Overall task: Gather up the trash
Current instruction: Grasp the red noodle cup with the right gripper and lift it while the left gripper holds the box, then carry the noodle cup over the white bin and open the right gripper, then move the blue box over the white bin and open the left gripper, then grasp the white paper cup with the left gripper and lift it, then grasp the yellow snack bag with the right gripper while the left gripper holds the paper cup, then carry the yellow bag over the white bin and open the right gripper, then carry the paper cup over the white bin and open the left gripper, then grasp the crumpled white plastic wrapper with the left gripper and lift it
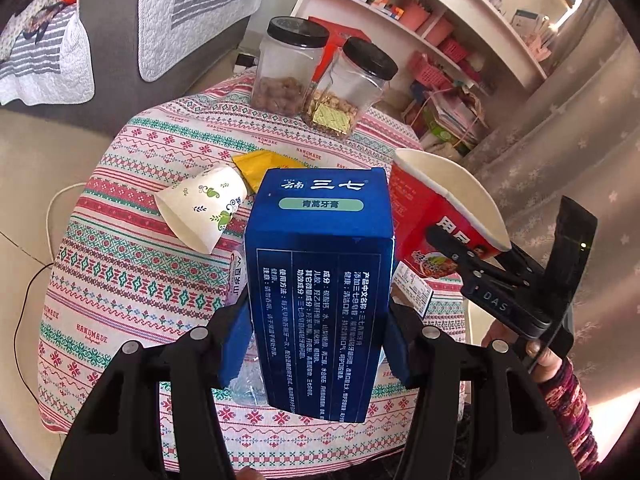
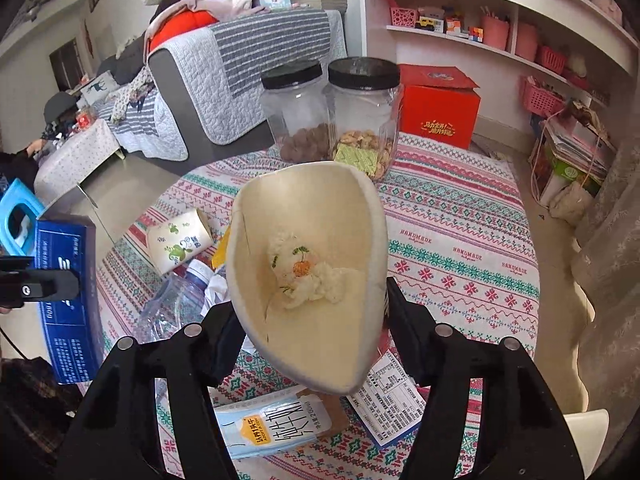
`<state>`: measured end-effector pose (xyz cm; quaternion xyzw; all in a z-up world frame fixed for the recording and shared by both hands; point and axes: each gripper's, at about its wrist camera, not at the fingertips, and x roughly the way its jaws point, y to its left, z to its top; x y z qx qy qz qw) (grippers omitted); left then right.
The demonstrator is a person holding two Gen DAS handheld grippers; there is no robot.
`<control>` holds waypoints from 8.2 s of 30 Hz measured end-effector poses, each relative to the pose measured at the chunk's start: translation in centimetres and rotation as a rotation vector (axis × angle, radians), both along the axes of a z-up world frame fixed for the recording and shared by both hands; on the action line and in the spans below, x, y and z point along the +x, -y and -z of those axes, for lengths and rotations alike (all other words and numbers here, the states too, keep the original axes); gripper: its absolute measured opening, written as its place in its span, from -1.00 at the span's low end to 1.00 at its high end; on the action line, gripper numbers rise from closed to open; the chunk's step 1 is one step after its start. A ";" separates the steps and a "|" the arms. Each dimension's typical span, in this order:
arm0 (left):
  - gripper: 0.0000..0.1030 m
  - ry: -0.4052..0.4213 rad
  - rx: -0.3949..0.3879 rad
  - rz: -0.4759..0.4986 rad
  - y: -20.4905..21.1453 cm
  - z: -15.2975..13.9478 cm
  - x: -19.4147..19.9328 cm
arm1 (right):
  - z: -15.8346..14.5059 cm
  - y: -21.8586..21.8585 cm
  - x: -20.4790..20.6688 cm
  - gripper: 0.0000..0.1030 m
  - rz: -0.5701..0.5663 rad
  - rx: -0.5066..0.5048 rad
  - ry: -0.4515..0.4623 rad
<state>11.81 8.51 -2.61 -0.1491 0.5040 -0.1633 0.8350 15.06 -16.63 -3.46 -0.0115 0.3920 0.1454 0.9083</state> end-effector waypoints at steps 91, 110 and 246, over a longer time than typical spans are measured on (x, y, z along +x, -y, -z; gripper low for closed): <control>0.64 -0.234 0.755 0.167 4.9 7.5 13.1 | -0.8 11.5 -10.0 0.87 0.585 -0.009 -0.140; 0.11 -0.240 0.504 0.064 -2.3 8.8 13.5 | 0.3 9.0 -7.4 0.87 0.476 -0.029 -0.148; 0.58 0.001 0.401 0.210 21.8 0.4 4.4 | -3.1 20.4 -15.7 0.86 0.775 -0.059 -0.050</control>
